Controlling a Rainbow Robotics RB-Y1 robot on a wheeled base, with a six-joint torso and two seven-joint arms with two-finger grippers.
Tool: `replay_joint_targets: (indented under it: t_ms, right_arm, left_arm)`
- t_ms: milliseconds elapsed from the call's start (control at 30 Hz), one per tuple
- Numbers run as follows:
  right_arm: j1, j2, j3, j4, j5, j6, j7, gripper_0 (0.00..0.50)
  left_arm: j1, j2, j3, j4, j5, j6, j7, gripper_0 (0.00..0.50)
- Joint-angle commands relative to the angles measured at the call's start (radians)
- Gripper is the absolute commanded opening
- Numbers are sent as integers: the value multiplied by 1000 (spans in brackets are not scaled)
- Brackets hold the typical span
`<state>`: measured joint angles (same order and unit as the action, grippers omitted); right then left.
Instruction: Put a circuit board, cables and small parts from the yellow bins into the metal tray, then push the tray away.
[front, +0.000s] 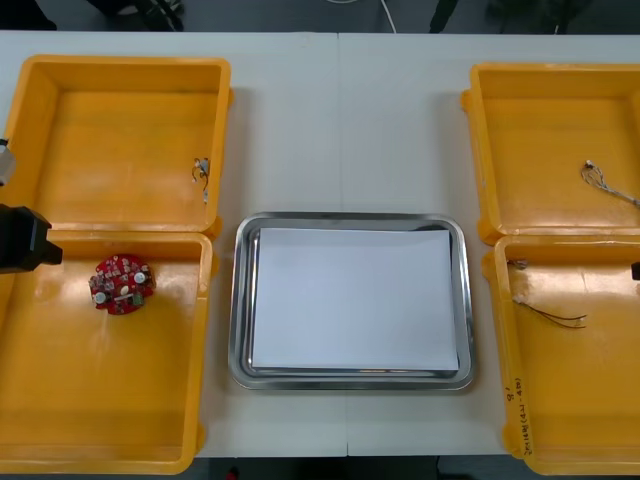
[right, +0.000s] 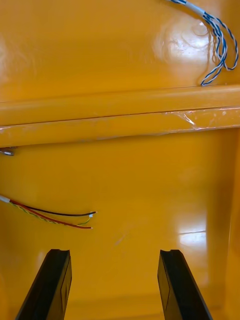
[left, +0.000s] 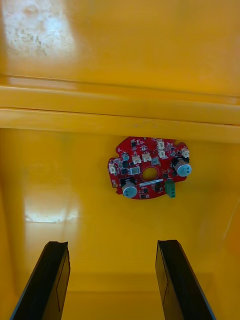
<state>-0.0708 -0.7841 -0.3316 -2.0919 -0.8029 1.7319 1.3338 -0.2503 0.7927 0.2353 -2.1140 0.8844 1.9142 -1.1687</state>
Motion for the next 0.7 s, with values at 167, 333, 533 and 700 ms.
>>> replay_joint_targets:
  t_ms: [167, 333, 533, 700]
  right_arm:
    - [34, 52, 45, 36, 30, -49, 35, 500]
    - [36, 83, 59, 93, 25, -111, 41, 500]
    - [37, 94, 98, 151, 30, -183, 48, 500]
    - [62, 94, 148, 170, 42, -265, 41, 500]
  left_arm:
    - [46, -64, -44, -35, -99, 6, -29, 500]
    - [85, -90, -71, -46, -153, -44, -31, 500]
    - [131, -127, -73, -58, -176, -121, -35, 500]
    - [163, -156, -73, -58, -197, -185, -48, 500]
